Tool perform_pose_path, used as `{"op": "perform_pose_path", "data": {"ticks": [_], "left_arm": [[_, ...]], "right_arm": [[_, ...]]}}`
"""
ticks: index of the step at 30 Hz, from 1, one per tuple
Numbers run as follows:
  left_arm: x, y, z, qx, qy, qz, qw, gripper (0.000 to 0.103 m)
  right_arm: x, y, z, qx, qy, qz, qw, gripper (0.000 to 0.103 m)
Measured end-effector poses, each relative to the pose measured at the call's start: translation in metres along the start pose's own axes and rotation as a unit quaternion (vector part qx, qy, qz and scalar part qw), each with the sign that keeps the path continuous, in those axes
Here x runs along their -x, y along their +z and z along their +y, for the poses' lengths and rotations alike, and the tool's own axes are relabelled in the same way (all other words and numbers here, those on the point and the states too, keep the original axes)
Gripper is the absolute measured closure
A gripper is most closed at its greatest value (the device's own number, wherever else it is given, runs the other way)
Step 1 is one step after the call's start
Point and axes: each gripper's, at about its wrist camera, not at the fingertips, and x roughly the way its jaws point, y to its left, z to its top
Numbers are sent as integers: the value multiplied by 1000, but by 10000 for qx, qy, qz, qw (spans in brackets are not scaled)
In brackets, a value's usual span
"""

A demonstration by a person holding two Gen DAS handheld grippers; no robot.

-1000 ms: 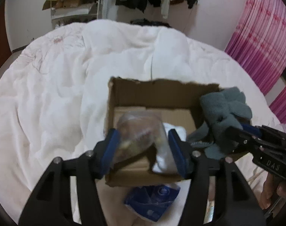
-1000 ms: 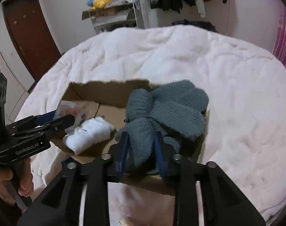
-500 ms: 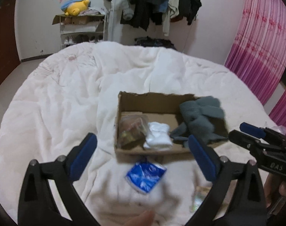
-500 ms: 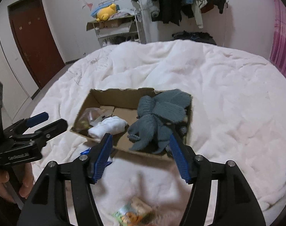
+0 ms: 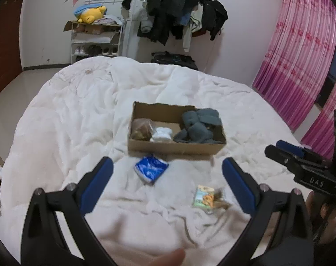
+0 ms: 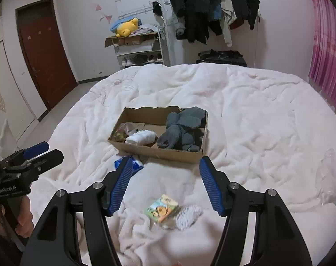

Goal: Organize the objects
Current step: 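Move both tools back toward the cartoon tissue pack and cotton balls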

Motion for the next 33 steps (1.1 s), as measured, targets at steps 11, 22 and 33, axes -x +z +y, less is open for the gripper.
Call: {"op": "perform_pose_path", "data": {"ticks": [11, 22, 33], "left_arm": [[49, -25, -8, -256, 54, -147, 9996, 3], [-10, -45, 3, -430, 154, 464, 9979, 3], [-76, -45, 12, -437, 257, 965, 9940, 3]], "right_arm": [[56, -29, 8, -5, 10, -66, 10000, 37], [34, -38, -5, 88, -156, 302, 9994, 36], [-42, -51, -31, -152, -238, 1086, 9937, 36]]}}
